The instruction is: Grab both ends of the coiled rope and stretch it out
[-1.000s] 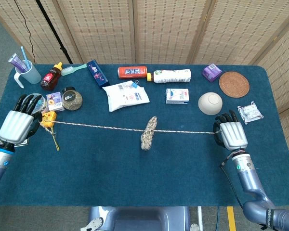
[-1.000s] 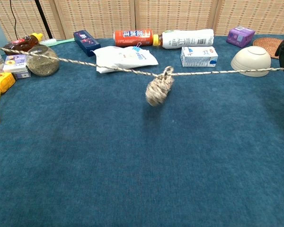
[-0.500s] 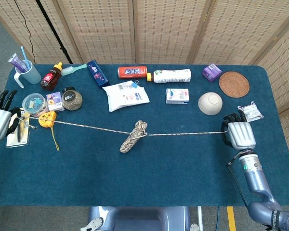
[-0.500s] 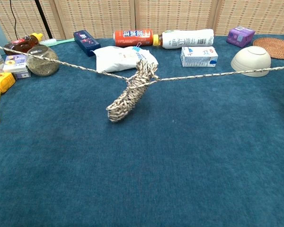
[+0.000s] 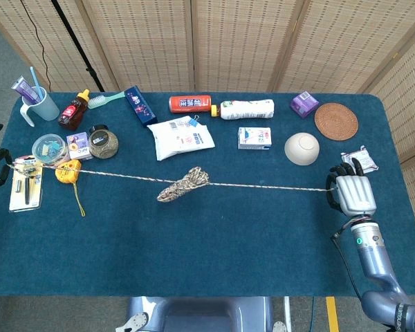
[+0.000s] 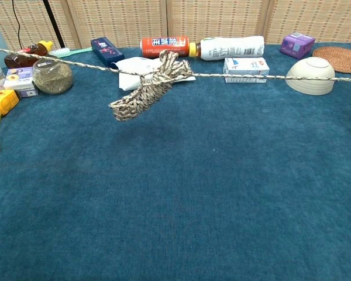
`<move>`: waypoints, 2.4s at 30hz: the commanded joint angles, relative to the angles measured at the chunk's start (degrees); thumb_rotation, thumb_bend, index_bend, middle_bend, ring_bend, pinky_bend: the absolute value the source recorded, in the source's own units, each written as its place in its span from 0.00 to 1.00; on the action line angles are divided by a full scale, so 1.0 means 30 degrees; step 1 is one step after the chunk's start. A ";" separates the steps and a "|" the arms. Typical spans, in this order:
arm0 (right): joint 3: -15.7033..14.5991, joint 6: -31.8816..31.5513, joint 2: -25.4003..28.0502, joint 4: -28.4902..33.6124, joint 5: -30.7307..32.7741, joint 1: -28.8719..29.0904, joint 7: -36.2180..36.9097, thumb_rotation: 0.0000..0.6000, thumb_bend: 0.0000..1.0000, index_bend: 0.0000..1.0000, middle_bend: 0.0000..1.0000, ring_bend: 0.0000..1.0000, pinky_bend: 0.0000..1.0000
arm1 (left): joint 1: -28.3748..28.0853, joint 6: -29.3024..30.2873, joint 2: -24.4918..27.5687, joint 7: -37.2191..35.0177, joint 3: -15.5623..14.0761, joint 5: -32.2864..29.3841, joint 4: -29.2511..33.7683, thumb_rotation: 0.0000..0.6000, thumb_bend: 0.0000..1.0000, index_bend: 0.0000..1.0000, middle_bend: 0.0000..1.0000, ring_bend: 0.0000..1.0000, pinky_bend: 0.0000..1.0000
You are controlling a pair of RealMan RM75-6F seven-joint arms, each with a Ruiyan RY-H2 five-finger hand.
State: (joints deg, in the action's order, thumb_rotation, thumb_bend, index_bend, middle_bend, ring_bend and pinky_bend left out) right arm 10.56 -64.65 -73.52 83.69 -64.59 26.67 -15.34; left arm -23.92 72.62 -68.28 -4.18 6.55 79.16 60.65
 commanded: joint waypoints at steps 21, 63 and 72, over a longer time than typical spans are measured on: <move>0.0011 -0.0258 0.0320 0.0611 -0.0654 -0.0166 0.0510 1.00 0.51 0.63 0.28 0.17 0.00 | -0.0389 -0.0169 0.0002 0.0336 0.0361 0.0485 0.0487 1.00 0.48 0.65 0.08 0.00 0.00; 0.0671 0.1565 -0.0316 0.3934 -0.1963 0.2692 0.1251 0.86 0.39 0.00 0.00 0.00 0.00 | -0.5382 -0.4633 -0.1767 0.6805 0.0781 0.0501 1.0658 1.00 0.22 0.00 0.00 0.00 0.00; 0.0351 0.0371 0.0609 0.3596 -0.2125 0.1526 0.2471 1.00 0.39 0.09 0.02 0.00 0.00 | -0.3467 -0.2730 0.0616 0.8204 0.0363 -0.0932 1.2458 1.00 0.22 0.00 0.00 0.00 0.00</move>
State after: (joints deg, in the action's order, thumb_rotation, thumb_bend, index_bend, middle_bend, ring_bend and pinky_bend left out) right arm 11.82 -63.14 -72.06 94.61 -70.95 31.67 -8.35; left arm -35.71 63.06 -67.96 19.54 8.14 77.30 96.71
